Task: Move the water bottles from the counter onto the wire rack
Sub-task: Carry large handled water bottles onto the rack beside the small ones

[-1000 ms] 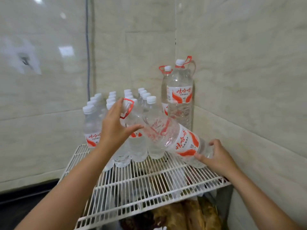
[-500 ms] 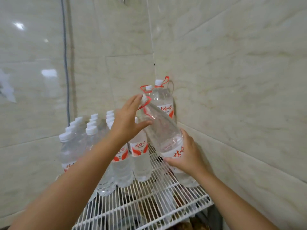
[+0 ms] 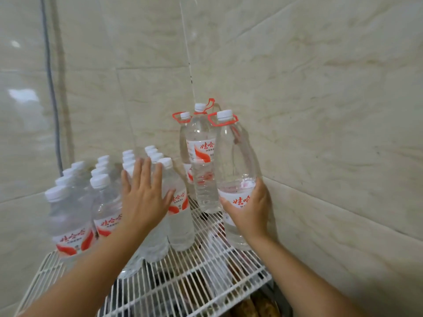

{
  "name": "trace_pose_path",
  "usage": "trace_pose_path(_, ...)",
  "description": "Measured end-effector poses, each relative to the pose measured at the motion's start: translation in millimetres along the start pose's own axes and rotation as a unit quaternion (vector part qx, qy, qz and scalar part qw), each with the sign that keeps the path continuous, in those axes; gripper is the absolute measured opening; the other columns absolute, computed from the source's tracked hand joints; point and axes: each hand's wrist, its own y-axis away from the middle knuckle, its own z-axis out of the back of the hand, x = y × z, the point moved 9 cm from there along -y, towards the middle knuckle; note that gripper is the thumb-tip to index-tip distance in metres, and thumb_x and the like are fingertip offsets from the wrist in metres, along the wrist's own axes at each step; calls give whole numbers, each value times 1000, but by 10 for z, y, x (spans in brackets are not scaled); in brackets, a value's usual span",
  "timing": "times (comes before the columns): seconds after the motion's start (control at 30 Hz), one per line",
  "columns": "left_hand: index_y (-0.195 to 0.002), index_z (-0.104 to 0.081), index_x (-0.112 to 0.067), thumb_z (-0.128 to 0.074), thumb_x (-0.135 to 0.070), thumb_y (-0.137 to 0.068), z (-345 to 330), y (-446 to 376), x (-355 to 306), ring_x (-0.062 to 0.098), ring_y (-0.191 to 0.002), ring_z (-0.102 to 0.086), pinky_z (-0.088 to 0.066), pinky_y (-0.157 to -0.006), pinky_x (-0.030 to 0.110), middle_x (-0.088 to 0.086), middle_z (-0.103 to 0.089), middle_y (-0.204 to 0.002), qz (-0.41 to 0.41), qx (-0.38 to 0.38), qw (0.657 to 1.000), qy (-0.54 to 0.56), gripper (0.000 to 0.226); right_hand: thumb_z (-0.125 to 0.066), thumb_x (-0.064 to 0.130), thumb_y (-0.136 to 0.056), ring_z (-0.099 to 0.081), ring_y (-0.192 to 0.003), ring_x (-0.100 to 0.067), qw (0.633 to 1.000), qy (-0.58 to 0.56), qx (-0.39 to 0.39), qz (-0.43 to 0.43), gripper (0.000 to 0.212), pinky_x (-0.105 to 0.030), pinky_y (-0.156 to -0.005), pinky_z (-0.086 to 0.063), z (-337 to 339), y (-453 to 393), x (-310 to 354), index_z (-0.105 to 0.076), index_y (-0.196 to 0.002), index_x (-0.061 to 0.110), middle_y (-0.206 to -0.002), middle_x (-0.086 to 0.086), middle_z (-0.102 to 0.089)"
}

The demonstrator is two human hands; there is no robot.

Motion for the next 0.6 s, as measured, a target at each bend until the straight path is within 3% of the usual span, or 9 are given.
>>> trace_pose_path(0.1, -143, -27, -8, -41, -46, -91, 1, 25, -11, 24, -139, 4, 28, -106, 35, 17, -10, -153, -10, -20, 1000, -19, 66, -82, 35, -62, -37, -129, -36, 1000, 7, -16, -20, 100, -37, -109, -24, -128, -46, -26, -30, -137, -5, -138, -23, -40)
trace_pose_path(0.2, -147, -2, -13, -25, -54, -93, -104, 66, 17, 17, -132, 30, 40, -95, 32, 5, 22, -145, -1, 2, 1000, -7, 71, -81, 44, -58, -44, -121, -40, 999, 25, -23, -10, 100, -43, -105, -30, -227, -120, -38, -37, -132, -8, -130, -27, -47)
trace_pose_path(0.27, -144, 5, -14, -13, -61, -87, -120, 76, 25, 15, -127, 44, 40, -96, 31, 2, 25, -143, 5, -2, 1000, -2, 76, -76, 50, -55, -52, -110, -43, 998, 42, -49, -1, 98, -43, -99, -35, -256, -161, -49, -43, -125, -10, -119, -29, -54)
trace_pose_path(0.33, -143, -2, -12, -7, -62, -79, -138, 70, 39, 8, -125, 47, 35, -101, 31, 4, 16, -146, 13, -6, 1000, 9, 81, -63, 58, -56, -58, -96, -42, 995, 76, -64, 24, 94, -37, -91, -32, -312, -203, -30, -45, -118, -11, -105, -30, -61)
trace_pose_path(0.43, -142, -26, -5, -12, -60, -86, -207, 63, 60, 8, -136, 34, 19, -109, 35, 12, -5, -147, -1, -18, 1000, 3, 79, -42, 62, -64, -57, -92, -35, 987, 142, -55, 57, 86, -34, -87, -36, -384, -231, -19, -39, -114, -8, -97, -27, -64)
trace_pose_path(0.53, -136, -34, -3, -9, -58, -91, -221, 66, 71, 13, -141, 22, 12, -112, 36, 17, -24, -147, -11, -30, 999, 7, 76, -37, 58, -71, -55, -95, -36, 978, 201, -7, 57, 82, -38, -86, -45, -501, -241, -32, -37, -115, -11, -98, -27, -64)
trace_pose_path(0.6, -135, -36, -3, -11, -58, -91, -203, 63, 74, 14, -142, 20, 13, -112, 35, 20, -31, -145, -13, -41, 999, 24, 75, -43, 57, -71, -66, -87, -37, 972, 226, 41, 58, 82, -39, -74, -55, -595, -252, -56, -38, -114, -13, -97, -28, -66)
